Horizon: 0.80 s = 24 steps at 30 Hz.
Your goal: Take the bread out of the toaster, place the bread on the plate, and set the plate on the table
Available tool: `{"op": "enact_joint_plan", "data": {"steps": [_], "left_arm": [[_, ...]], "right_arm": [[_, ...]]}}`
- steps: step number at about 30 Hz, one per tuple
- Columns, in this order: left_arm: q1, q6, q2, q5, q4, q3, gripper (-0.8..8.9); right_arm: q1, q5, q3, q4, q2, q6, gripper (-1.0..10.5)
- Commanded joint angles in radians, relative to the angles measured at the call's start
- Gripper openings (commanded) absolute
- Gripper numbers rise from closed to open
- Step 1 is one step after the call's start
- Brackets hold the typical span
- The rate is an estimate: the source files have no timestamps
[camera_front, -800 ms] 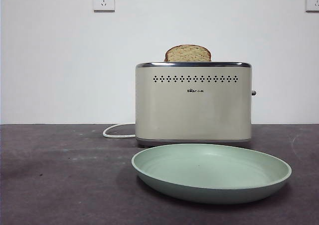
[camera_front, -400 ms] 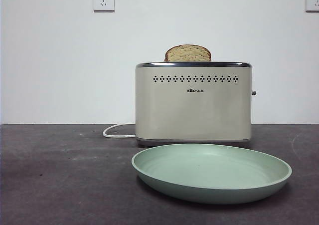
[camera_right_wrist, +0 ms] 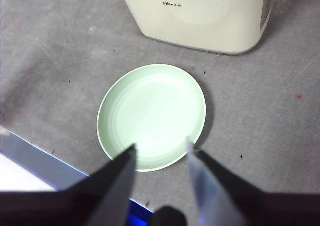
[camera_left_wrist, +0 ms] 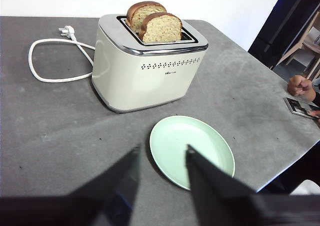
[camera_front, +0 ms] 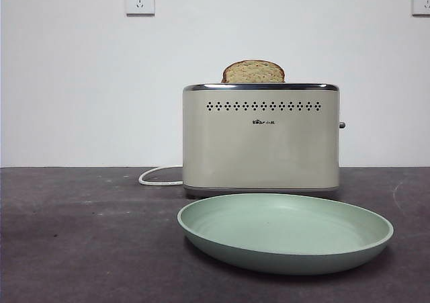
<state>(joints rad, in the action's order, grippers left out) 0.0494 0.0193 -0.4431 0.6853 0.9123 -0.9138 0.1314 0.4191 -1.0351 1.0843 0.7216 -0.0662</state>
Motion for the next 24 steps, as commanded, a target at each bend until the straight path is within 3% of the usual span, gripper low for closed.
{"op": "enact_joint_plan", "data": {"steps": [1,15,24], "left_arm": [[-0.004,0.002,0.000,0.002,-0.016,0.000,6.27],[-0.013,-0.021,-0.078,0.058,-0.137,0.000,6.26],[-0.075,-0.021,-0.290,0.083,-0.304,-0.071,6.26]], "right_arm": [[0.003,0.000,-0.004,-0.004,-0.001,0.010,6.9],[0.003,0.000,-0.004,-0.006,0.005,0.014,6.9],[0.003,0.000,-0.004,-0.006,0.031,0.013,6.9]]}}
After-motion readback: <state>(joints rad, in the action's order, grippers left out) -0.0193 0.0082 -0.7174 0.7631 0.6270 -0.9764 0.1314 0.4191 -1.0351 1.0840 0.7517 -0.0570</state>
